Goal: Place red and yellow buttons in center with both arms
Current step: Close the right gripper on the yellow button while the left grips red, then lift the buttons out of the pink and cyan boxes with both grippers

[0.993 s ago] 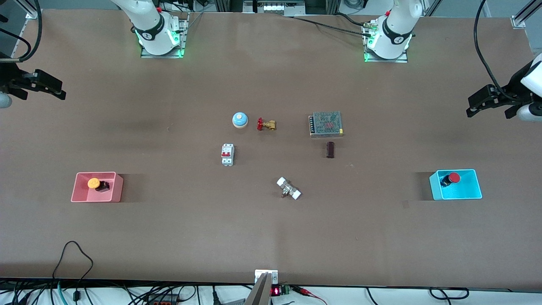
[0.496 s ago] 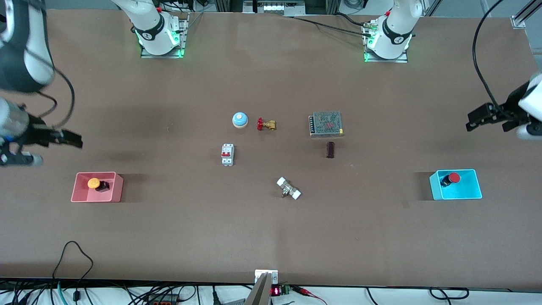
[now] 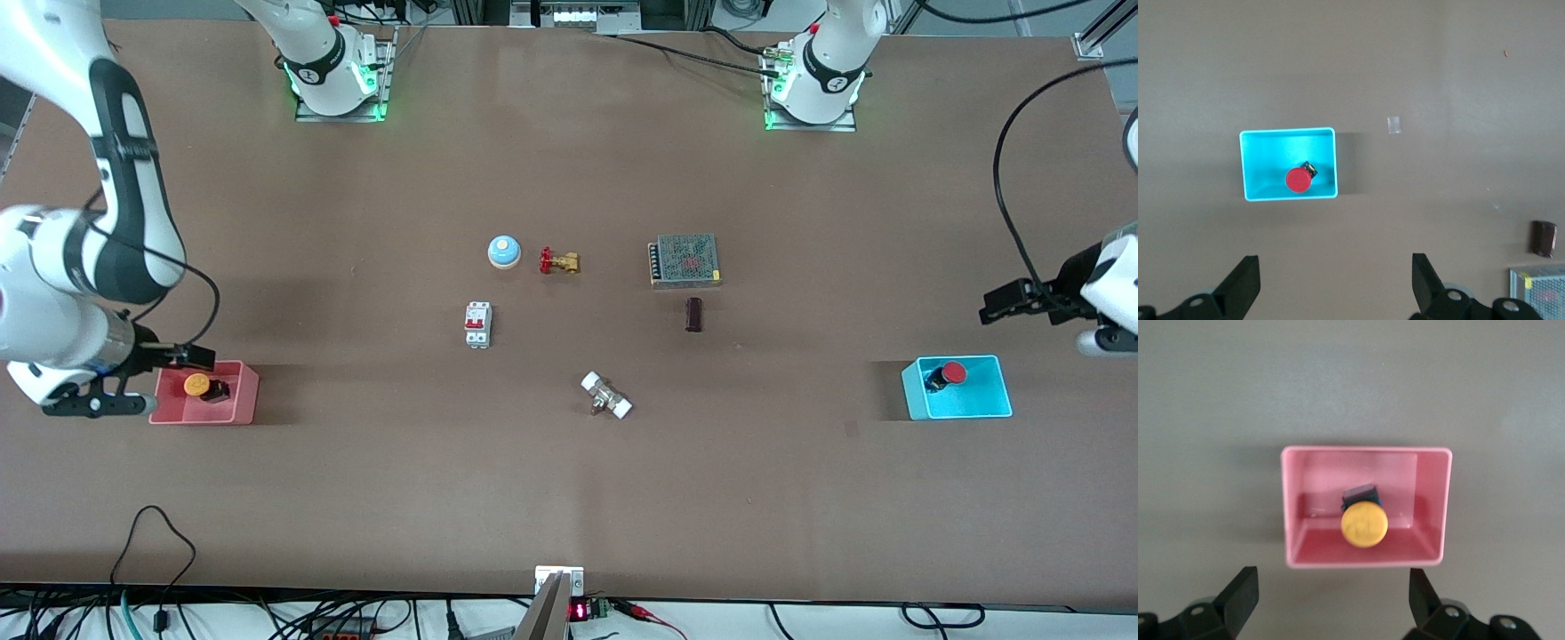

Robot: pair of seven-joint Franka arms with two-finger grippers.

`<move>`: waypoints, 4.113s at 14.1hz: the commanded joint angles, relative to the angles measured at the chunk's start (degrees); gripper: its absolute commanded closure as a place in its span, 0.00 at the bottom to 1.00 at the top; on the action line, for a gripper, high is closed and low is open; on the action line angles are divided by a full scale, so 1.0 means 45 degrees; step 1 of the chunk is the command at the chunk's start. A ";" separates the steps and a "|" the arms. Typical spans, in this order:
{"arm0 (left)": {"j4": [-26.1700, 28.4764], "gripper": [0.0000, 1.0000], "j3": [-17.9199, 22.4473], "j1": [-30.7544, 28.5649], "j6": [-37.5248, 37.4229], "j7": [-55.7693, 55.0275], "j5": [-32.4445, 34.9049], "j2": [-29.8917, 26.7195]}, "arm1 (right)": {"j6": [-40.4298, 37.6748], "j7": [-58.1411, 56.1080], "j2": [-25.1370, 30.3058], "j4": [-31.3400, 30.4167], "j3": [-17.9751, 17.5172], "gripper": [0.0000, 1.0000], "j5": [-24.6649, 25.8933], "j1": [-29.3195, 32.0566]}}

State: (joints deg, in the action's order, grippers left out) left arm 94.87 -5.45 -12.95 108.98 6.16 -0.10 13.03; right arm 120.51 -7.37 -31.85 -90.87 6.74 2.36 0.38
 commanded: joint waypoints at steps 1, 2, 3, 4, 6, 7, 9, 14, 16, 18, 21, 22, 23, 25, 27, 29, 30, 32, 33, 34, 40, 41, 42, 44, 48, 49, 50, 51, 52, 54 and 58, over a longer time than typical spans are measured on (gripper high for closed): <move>-0.0223 0.00 -0.0039 -0.0267 0.0760 0.0273 0.0313 0.0695 | 0.0580 -0.0432 -0.0910 0.0700 -0.0170 0.00 0.0179 0.0345; -0.0223 0.00 -0.0039 -0.0480 0.0995 0.0292 0.0740 0.1007 | 0.0777 -0.0568 -0.1047 0.0700 -0.0170 0.00 0.0199 0.0345; -0.0223 0.00 -0.0058 -0.0579 0.1307 0.0389 0.1015 0.1281 | 0.0895 -0.0666 -0.1164 0.0700 -0.0170 0.00 0.0199 0.0364; -0.0223 0.00 -0.0058 -0.0773 0.1619 0.0545 0.1037 0.1573 | 0.1012 -0.0648 -0.1320 0.0700 -0.0170 0.00 0.0179 0.0403; -0.0185 0.00 -0.0058 -0.0970 0.2089 0.0702 0.1037 0.2295 | 0.1169 -0.0531 -0.1632 0.0720 -0.0170 0.00 0.0102 0.0462; -0.0126 0.00 -0.0058 -0.0970 0.2362 0.0683 0.1037 0.2705 | 0.1208 -0.0608 -0.1769 0.0720 -0.0170 0.00 0.0101 0.0462; -0.0145 0.00 -0.0058 -0.1029 0.2716 0.0722 0.1037 0.3370 | 0.1209 -0.0686 -0.1907 0.0700 -0.0170 0.00 0.0198 0.0482; -0.0126 0.00 -0.0058 -0.1029 0.3730 0.0722 0.1056 0.4582 | 0.1539 -0.0863 -0.2102 0.0700 -0.0170 0.00 0.0277 0.0540; -0.0126 0.00 0.0019 -0.1029 0.3926 0.0722 0.1076 0.4837 | 0.1832 -0.0862 -0.2219 0.0700 -0.0170 0.00 0.0257 0.0618; -0.0009 0.00 0.0156 -0.1029 0.4315 0.0722 0.1095 0.5032 | 0.2028 -0.0862 -0.2298 0.0700 -0.0170 0.00 0.0199 0.0696; 0.0284 0.05 0.0157 -0.1224 0.4416 0.0741 0.1095 0.5111 | 0.2029 -0.0785 -0.2317 0.0700 -0.0170 0.00 0.0121 0.0697; 0.0458 0.05 0.0157 -0.1224 0.4416 0.0722 0.1095 0.5092 | 0.2010 -0.0707 -0.2317 0.0700 -0.0170 0.00 0.0121 0.0697; 0.0499 0.05 0.0157 -0.1224 0.4416 0.0722 0.1095 0.5092 | 0.2009 -0.0745 -0.2317 0.0681 -0.0170 0.00 0.0121 0.0697; 0.0577 0.15 0.0157 -0.1205 0.4319 0.0722 0.1095 0.5053 | 0.1970 -0.0726 -0.2317 0.0681 -0.0189 0.00 0.0121 0.0697; 0.0753 0.29 0.0157 -0.1185 0.4318 0.0683 0.1095 0.4995 | 0.1970 -0.0706 -0.2317 0.0681 -0.0170 0.00 0.0121 0.0697; 0.0753 0.44 0.0137 -0.1166 0.4279 0.0624 0.1095 0.4955 | 0.1951 -0.0687 -0.2317 0.0681 -0.0189 0.00 0.0082 0.0697; 0.0714 0.51 0.0137 -0.1166 0.4279 0.0566 0.1095 0.4936 | 0.1931 -0.0687 -0.2317 0.0681 -0.0189 0.00 0.0082 0.0697; 0.0636 0.62 0.0117 -0.1146 0.4279 0.0527 0.1095 0.4858 | 0.1873 -0.0687 -0.2317 0.0681 -0.0189 0.02 0.0062 0.0697; 0.0617 0.67 0.0117 -0.1146 0.4260 0.0527 0.1095 0.4703 | 0.1873 -0.0687 -0.2317 0.0661 -0.0189 0.02 0.0062 0.0697; 0.0597 0.70 0.0117 -0.1127 0.4240 0.0527 0.1095 0.4527 | 0.1834 -0.0687 -0.2317 0.0680 -0.0189 0.02 0.0062 0.0697; 0.0500 0.72 -0.0058 -0.1010 0.3402 0.0624 0.1095 0.2790 | 0.1814 -0.0764 -0.2317 0.0661 -0.0189 0.28 -0.0270 0.0716; 0.0422 0.72 -0.0097 -0.0951 0.3168 0.0586 0.1095 0.2555 | 0.1814 -0.0803 -0.2317 0.0661 -0.0189 0.44 -0.0270 0.0716; 0.0402 0.72 -0.0097 -0.0641 0.2953 0.0489 0.1095 0.2437 | 0.1814 -0.0823 -0.2317 0.0661 -0.0189 0.60 -0.0251 0.0716; 0.0265 0.72 -0.0097 -0.0133 0.2523 -0.0249 0.1076 0.2397 | 0.1756 -0.0882 -0.2298 0.0661 -0.0189 0.77 -0.0231 0.0716; 0.0421 0.71 -0.0234 0.1506 0.2482 -0.2555 0.1037 0.2806 | 0.1599 -0.0999 -0.2220 0.0719 -0.0189 0.87 -0.0270 0.0716; 0.0402 0.71 -0.0234 0.1800 0.2482 -0.3004 0.0979 0.3019 | 0.1599 -0.1018 -0.2181 0.0720 -0.0189 0.88 -0.0289 0.0697; 0.0382 0.70 -0.0234 0.2132 0.2501 -0.3357 0.0901 0.3254 | 0.1522 -0.1019 -0.2065 0.0797 -0.0189 0.88 -0.0289 0.0697; 0.0343 0.70 -0.0234 0.2367 0.2540 -0.3592 0.0881 0.3507 | 0.1096 -0.1019 -0.1793 0.0991 -0.0228 0.88 -0.0270 0.0697; 0.0343 0.70 -0.0234 0.2582 0.2618 -0.3865 0.0861 0.3723 | 0.0260 -0.1038 -0.1519 0.1360 -0.0287 0.88 -0.0251 0.0658; 0.0285 0.70 -0.0234 0.3167 0.2696 -0.4509 0.0532 0.4075 | -0.1517 -0.0883 -0.0973 0.2278 -0.0365 0.88 -0.0289 0.0367; 0.0304 0.69 -0.0234 0.4008 0.3593 -0.5486 0.0373 0.4856 | -0.2461 0.1276 -0.0189 0.2321 -0.0365 0.86 -0.0309 -0.1407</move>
State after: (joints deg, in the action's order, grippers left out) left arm 97.20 -6.96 3.18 123.62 -16.37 2.40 33.08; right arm 110.95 -7.60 -33.52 -79.62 4.94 1.37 -1.78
